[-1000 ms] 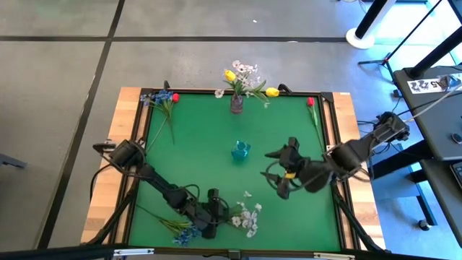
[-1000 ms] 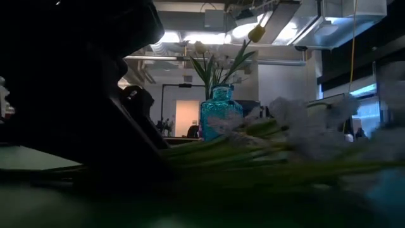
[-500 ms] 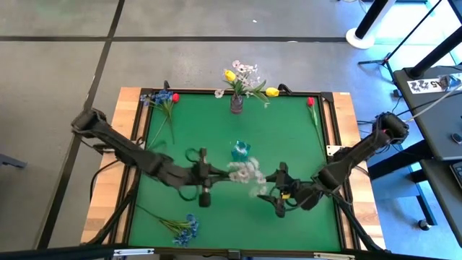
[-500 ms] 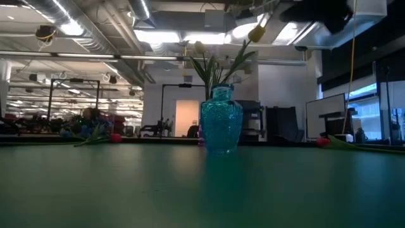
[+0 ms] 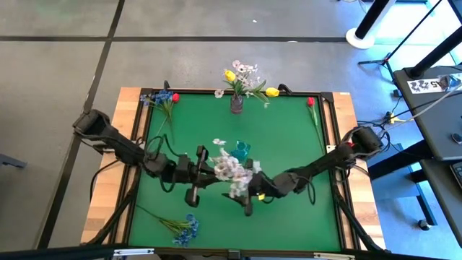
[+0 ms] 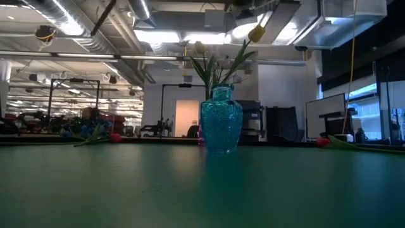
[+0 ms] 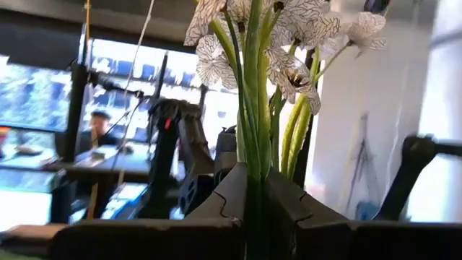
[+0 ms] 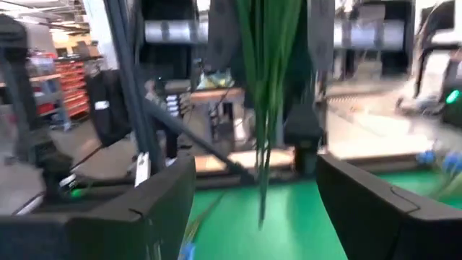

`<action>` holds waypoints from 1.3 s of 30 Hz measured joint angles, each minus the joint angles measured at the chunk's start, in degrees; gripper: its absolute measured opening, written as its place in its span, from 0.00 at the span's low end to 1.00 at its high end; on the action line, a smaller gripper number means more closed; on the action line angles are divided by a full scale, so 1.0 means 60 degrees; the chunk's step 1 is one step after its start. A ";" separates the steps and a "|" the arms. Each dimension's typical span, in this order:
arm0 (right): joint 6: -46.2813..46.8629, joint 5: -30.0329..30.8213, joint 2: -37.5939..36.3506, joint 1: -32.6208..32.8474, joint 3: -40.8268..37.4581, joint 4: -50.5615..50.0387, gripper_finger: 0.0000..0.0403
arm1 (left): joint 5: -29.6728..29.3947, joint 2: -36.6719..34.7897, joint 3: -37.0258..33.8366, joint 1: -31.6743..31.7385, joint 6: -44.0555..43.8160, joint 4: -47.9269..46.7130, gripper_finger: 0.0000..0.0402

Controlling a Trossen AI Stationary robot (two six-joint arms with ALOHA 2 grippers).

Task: Sort flowers into vase by color
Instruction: Put the white flower into the violet vase

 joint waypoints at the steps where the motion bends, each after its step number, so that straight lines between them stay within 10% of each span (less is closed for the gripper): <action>1: -0.0225 0.0080 0.0145 -0.0032 0.0323 -0.0043 0.71 | 0.0082 0.0166 -0.0134 0.0019 -0.0042 0.0513 0.05; 13: -0.0564 0.1401 0.0767 -0.0139 0.2019 -0.1323 0.62 | 0.1187 0.0756 -0.0428 0.0035 0.0327 0.1584 0.05; 23: -0.0557 0.1414 0.0727 -0.0122 0.2017 -0.1469 0.05 | 0.1550 0.0064 -0.0683 0.0109 0.0311 0.0551 0.18; 32: -0.0800 0.2428 -0.0967 -0.0955 0.2044 -0.3728 0.03 | 0.1648 -0.4211 -0.3080 0.0024 0.0558 -0.2823 0.39; 39: -0.0518 0.2205 -0.1598 -0.3530 0.2036 -0.5459 0.04 | 0.1646 -0.4930 -0.4915 0.0139 0.0393 -0.2812 0.40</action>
